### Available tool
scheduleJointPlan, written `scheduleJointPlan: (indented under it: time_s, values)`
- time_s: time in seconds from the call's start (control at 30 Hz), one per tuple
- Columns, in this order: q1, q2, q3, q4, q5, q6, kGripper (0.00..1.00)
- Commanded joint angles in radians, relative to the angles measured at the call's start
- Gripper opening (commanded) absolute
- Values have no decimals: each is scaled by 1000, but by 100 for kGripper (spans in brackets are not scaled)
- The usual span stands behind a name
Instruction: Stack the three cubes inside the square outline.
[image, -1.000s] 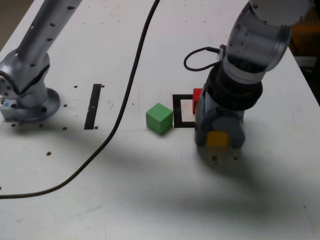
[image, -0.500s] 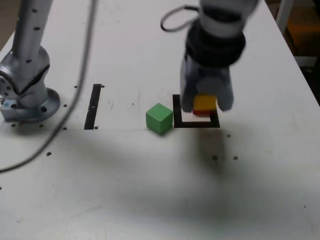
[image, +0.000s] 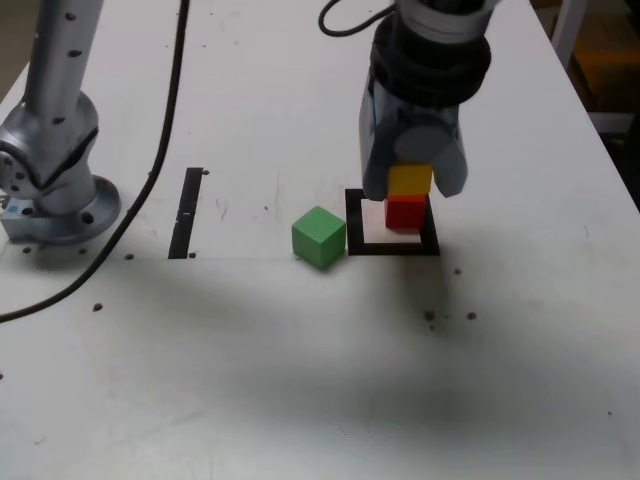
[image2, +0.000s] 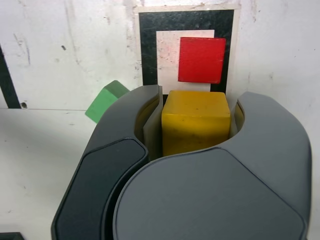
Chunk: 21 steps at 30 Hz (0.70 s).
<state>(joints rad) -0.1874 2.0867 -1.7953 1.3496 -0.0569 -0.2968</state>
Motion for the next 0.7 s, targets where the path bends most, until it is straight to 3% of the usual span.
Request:
scheduleJointPlan:
  time_s: [0.0,0.43,0.67]
  values:
    - [13,29,-11,-11,-1,11,28]
    - [80,60,2,-19,7,58,28]
    - [109,57,22,-16,-10,87,28]
